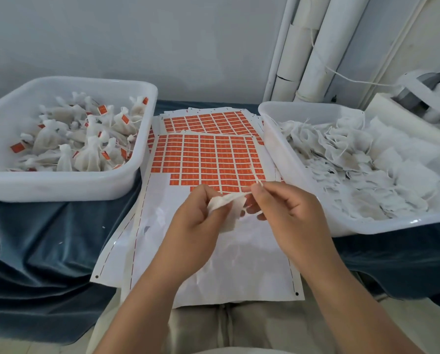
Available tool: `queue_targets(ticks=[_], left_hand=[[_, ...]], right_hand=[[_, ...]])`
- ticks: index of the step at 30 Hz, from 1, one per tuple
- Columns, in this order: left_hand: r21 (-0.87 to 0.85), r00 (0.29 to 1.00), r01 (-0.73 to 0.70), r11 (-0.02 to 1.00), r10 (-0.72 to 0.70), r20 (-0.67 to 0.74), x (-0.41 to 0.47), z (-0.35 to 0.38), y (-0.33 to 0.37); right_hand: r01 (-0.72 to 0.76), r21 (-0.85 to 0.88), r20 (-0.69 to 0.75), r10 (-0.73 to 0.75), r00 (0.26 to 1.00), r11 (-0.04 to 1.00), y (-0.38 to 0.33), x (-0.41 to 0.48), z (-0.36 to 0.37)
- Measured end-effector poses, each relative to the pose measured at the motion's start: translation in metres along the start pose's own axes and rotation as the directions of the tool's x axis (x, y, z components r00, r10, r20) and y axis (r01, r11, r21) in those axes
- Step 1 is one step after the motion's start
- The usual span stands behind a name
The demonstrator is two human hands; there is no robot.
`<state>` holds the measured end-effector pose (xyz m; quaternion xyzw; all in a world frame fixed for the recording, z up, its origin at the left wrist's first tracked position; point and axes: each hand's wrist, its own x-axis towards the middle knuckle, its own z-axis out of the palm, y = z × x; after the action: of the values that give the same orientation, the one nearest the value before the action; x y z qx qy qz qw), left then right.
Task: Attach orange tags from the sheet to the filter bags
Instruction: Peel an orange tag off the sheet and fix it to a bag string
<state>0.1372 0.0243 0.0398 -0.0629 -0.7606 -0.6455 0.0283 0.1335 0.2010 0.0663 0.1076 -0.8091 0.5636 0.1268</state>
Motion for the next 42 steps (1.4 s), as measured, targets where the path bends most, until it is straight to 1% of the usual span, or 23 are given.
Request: queue_targets(ticks=[2, 4, 6, 9, 11, 13, 17, 20, 23, 28, 32, 35, 39, 42], left_hand=[[-0.045, 0.994, 0.038, 0.998, -0.033, 0.106, -0.001, -0.001, 0.001], [-0.094, 0.986, 0.084, 0.992, -0.069, 0.151, -0.003, -0.001, 0.003], [-0.107, 0.987, 0.064, 0.992, -0.047, 0.151, -0.004, 0.001, 0.006], [-0.075, 0.995, -0.017, 0.997, 0.023, 0.093, -0.004, 0.006, 0.01], [-0.034, 0.997, -0.01, 0.999, 0.012, 0.08, -0.005, 0.008, 0.01], [0.029, 0.995, -0.001, 1.0, -0.002, 0.1, -0.005, 0.008, 0.007], [0.049, 0.986, 0.008, 0.999, -0.016, 0.166, -0.006, 0.01, 0.006], [0.053, 0.984, 0.002, 0.999, -0.012, 0.179, -0.008, 0.013, 0.004], [0.03, 0.984, -0.002, 1.0, -0.004, 0.177, -0.006, 0.01, 0.003], [0.053, 0.951, 0.047, 0.998, -0.061, 0.304, -0.005, 0.006, -0.003], [0.112, 0.935, -0.007, 0.994, -0.033, 0.352, -0.005, 0.005, -0.001], [0.156, 0.918, -0.018, 0.988, -0.046, 0.394, -0.005, -0.001, 0.0], [0.173, 0.907, -0.095, 0.98, 0.014, 0.421, -0.006, -0.007, 0.004], [0.138, 0.906, -0.164, 0.977, 0.093, 0.413, -0.007, -0.006, 0.004]], right_hand=[[-0.031, 0.022, -0.008, 0.031, 0.999, 0.999, 0.001, 0.0, -0.001], [-0.081, 0.078, -0.007, 0.082, 0.997, 0.994, 0.001, 0.0, -0.001], [-0.111, 0.115, 0.008, 0.11, 0.994, 0.987, 0.002, 0.0, 0.0], [-0.113, 0.148, 0.023, 0.111, 0.994, 0.982, 0.003, 0.001, 0.002], [-0.114, 0.17, 0.034, 0.11, 0.993, 0.979, 0.003, 0.0, 0.005], [-0.123, 0.221, 0.019, 0.121, 0.992, 0.967, 0.005, 0.001, 0.006], [-0.181, 0.444, -0.063, 0.232, 0.971, 0.877, 0.01, 0.003, 0.004], [-0.217, 0.521, -0.042, 0.279, 0.959, 0.825, 0.01, 0.006, 0.002], [-0.244, 0.509, 0.017, 0.274, 0.962, 0.826, 0.007, 0.008, -0.005], [-0.234, 0.542, -0.017, 0.289, 0.957, 0.807, 0.007, 0.007, -0.004], [-0.155, 0.448, -0.041, 0.194, 0.98, 0.88, 0.005, 0.006, -0.004], [-0.107, 0.424, -0.061, 0.146, 0.987, 0.899, 0.003, 0.006, -0.01], [-0.098, 0.417, -0.065, 0.137, 0.988, 0.903, -0.001, 0.007, -0.017], [-0.11, 0.411, -0.047, 0.142, 0.989, 0.905, -0.004, 0.006, -0.019]])
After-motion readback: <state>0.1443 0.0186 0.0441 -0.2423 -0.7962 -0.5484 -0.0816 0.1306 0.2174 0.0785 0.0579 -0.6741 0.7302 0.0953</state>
